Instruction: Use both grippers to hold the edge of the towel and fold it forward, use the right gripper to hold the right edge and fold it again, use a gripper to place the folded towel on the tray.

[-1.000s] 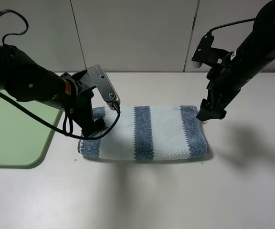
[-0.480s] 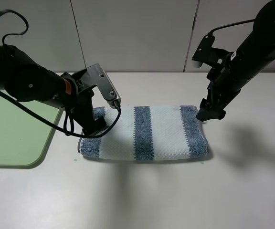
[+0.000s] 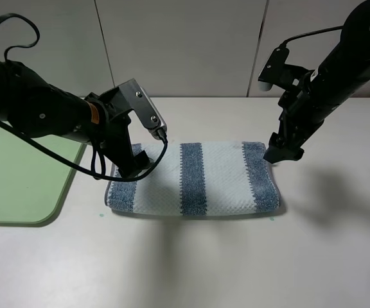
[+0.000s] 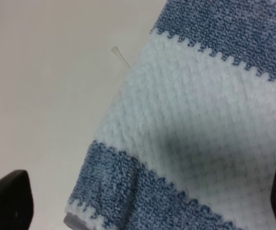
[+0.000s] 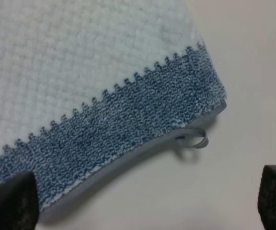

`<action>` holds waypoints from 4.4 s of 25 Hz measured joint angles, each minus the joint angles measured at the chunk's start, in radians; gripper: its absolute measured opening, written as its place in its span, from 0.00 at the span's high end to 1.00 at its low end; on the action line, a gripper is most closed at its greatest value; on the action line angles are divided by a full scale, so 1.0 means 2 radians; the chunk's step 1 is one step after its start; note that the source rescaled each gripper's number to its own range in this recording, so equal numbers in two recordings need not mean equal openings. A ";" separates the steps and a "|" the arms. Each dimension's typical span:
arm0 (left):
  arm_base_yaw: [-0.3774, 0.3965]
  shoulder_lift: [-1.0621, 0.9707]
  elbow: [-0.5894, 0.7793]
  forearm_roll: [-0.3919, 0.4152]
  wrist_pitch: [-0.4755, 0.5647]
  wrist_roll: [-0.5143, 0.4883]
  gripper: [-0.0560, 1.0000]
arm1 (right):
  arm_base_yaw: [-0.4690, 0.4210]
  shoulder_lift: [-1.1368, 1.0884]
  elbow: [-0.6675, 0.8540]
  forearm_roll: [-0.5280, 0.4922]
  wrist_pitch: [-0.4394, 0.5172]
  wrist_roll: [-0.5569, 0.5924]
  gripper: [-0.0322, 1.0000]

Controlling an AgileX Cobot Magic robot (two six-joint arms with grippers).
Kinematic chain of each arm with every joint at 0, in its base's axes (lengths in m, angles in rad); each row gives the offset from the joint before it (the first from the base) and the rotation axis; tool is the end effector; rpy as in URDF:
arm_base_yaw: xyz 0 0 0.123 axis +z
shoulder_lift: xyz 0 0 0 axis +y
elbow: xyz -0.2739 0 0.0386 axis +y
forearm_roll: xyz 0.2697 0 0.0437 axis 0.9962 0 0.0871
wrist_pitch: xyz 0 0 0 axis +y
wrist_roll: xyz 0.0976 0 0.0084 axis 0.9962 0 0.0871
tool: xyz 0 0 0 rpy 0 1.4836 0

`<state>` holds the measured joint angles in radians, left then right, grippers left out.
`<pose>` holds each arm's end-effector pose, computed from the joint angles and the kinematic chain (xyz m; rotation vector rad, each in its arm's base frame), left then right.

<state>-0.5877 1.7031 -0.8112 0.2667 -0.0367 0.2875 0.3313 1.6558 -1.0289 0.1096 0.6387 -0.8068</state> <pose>0.2891 -0.1937 0.1387 1.2686 1.9665 -0.0280 0.3225 0.1177 0.1795 -1.3895 2.3632 -0.0179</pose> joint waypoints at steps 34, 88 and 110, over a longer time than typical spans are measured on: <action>0.000 -0.201 0.000 -0.009 0.258 -0.147 0.00 | 0.000 0.000 0.000 0.000 0.011 0.065 0.00; 0.000 -0.600 0.052 -0.010 0.488 -0.211 0.00 | 0.000 0.000 0.000 0.011 0.008 0.416 0.00; 0.000 -0.600 0.052 -0.010 0.488 -0.211 0.00 | 0.000 0.074 0.001 0.042 -0.035 0.430 0.00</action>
<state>-0.5877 0.5030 -0.7070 0.2467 0.9391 -0.1352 0.3313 1.8034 -1.0270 0.1942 0.5693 0.0524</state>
